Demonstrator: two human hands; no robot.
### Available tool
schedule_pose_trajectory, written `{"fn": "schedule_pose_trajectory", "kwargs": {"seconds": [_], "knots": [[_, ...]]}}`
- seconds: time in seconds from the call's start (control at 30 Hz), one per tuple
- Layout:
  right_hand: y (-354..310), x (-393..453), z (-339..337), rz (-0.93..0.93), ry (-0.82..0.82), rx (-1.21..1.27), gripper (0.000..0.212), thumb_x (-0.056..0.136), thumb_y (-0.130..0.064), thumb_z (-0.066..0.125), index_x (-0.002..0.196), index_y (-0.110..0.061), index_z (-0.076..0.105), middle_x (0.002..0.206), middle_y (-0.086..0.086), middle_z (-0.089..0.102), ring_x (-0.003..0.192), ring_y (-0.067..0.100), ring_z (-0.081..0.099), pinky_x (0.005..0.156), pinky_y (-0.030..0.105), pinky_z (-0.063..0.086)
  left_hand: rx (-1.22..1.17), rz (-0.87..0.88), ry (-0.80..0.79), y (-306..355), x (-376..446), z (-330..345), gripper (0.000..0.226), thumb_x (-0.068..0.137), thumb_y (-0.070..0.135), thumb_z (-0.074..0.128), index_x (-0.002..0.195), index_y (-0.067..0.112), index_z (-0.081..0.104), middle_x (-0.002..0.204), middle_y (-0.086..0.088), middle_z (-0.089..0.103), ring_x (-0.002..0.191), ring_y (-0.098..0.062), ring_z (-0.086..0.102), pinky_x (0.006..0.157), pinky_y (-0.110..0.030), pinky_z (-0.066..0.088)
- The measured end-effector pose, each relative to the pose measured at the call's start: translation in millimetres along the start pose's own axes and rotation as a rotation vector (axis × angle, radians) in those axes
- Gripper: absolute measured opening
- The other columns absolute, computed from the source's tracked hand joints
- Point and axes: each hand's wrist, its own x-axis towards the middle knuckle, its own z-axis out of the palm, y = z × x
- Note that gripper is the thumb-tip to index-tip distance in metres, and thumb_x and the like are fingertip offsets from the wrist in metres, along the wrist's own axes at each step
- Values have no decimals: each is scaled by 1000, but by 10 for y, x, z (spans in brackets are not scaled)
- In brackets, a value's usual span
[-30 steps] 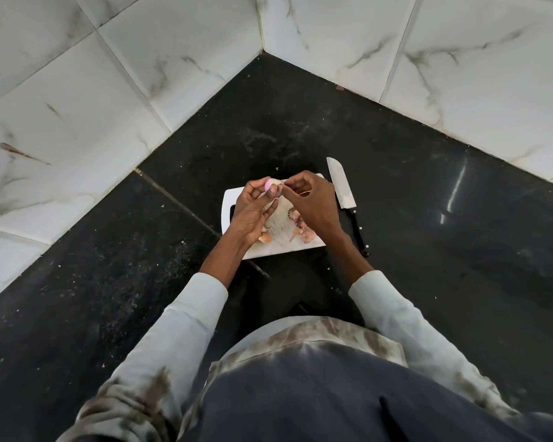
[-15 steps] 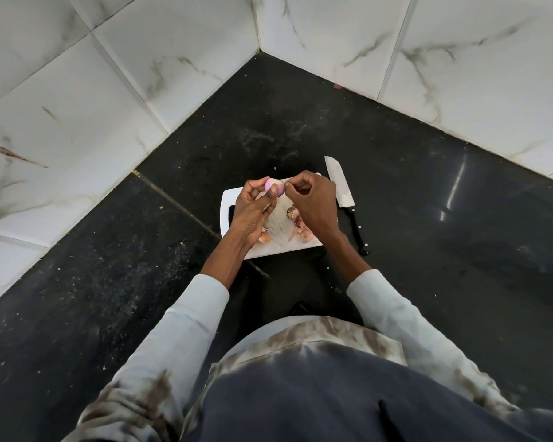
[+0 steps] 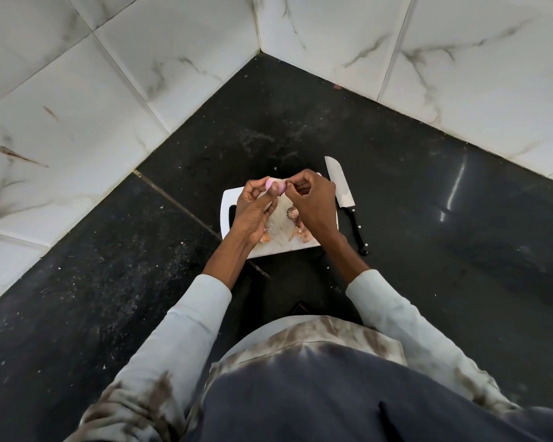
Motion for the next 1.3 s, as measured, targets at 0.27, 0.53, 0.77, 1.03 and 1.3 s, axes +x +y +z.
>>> {"fn": "schedule_pose_trajectory", "kwargs": {"seconds": [0.27, 0.53, 0.77, 1.03, 1.3], "knots": [[-41, 4, 16, -3, 9, -15, 16, 93, -37, 78, 95, -21, 77, 82, -17, 74, 80, 1, 72, 76, 15, 60, -35, -27, -13, 31, -24, 4, 24, 92, 21, 77, 114, 22, 69, 114, 1, 79, 113, -14, 74, 113, -39, 52], [-31, 29, 0, -3, 1, -40, 8, 97, -23, 71, 97, -19, 78, 87, -15, 75, 85, 2, 73, 85, 23, 62, -85, -70, -42, 41, -45, -31, 21, 96, 24, 74, 116, 20, 70, 122, -4, 77, 114, -16, 73, 114, -38, 51], [-96, -3, -65, -34, -16, 17, 14, 96, -25, 74, 104, -15, 80, 95, -6, 79, 90, 5, 75, 90, 29, 63, -105, -100, -26, 30, -21, -6, 16, 102, 19, 69, 118, 18, 70, 117, -1, 79, 111, -14, 74, 113, -36, 50], [-64, -16, -47, -29, -12, 25, 8, 92, -19, 81, 98, -15, 82, 91, -5, 78, 85, 7, 74, 85, 35, 64, 20, -41, -12, 37, -51, -59, 56, 83, 34, 82, 132, 10, 69, 129, -8, 76, 130, -20, 68, 119, -41, 45], [-65, -26, 11, 2, 25, -31, 17, 91, -30, 81, 93, -13, 79, 82, -4, 76, 77, 9, 73, 77, 32, 64, 81, 2, -1, 49, -67, -54, 52, 70, 39, 89, 117, 23, 75, 130, -9, 76, 129, -24, 68, 112, -38, 50]]}}
